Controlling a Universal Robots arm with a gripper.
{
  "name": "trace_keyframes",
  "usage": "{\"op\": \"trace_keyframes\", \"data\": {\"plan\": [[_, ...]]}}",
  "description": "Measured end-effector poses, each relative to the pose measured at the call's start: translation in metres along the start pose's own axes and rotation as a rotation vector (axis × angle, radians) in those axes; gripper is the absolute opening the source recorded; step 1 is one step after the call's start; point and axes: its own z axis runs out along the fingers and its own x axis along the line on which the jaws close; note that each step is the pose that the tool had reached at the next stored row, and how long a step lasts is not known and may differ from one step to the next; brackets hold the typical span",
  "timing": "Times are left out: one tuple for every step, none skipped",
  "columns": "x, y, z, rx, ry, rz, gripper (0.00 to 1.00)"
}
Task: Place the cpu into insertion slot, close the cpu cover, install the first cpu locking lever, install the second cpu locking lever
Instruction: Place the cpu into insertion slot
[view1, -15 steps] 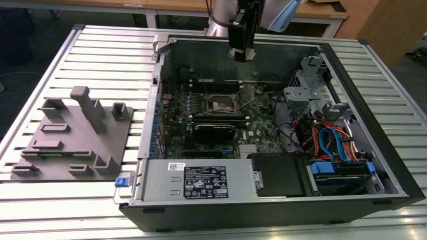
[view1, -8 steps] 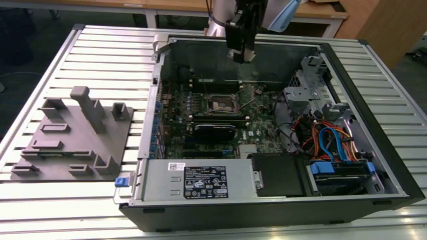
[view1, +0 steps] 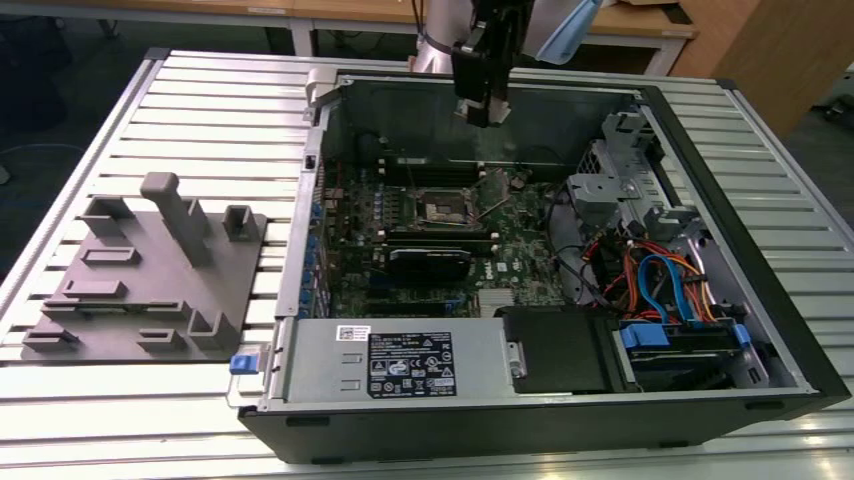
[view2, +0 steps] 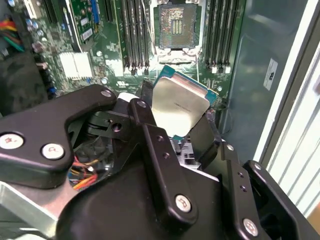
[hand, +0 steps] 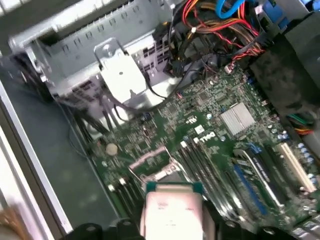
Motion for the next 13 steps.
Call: {"op": "trace_keyframes", "data": {"plan": [[0.0000, 0.0000, 0.0003, 0.0004, 0.0016, -0.018, 0.54], [0.0000, 0.0000, 0.0006, 0.0007, 0.0032, -0.036, 0.54], [0.0000, 0.0000, 0.0008, 0.0010, 0.0048, -0.054, 0.54], [0.0000, -0.0001, 0.0012, 0.0014, 0.0063, -0.072, 0.54], [-0.0001, -0.0001, 0.0014, 0.0017, 0.0076, -0.088, 0.54], [0.0000, -0.0001, 0.0017, 0.0020, 0.0089, -0.103, 0.54], [0.0000, -0.0001, 0.0018, 0.0022, 0.0101, -0.115, 0.54], [0.0000, -0.0002, 0.0020, 0.0025, 0.0112, -0.128, 0.54], [0.0000, -0.0002, 0.0023, 0.0027, 0.0126, -0.142, 0.54], [0.0000, -0.0002, 0.0025, 0.0030, 0.0140, -0.157, 0.54], [0.0000, -0.0002, 0.0028, 0.0033, 0.0155, -0.173, 0.54], [0.0000, -0.0003, 0.0030, 0.0036, 0.0170, -0.190, 0.54], [0.0000, -0.0003, 0.0033, 0.0040, 0.0187, -0.209, 0.54]]}}
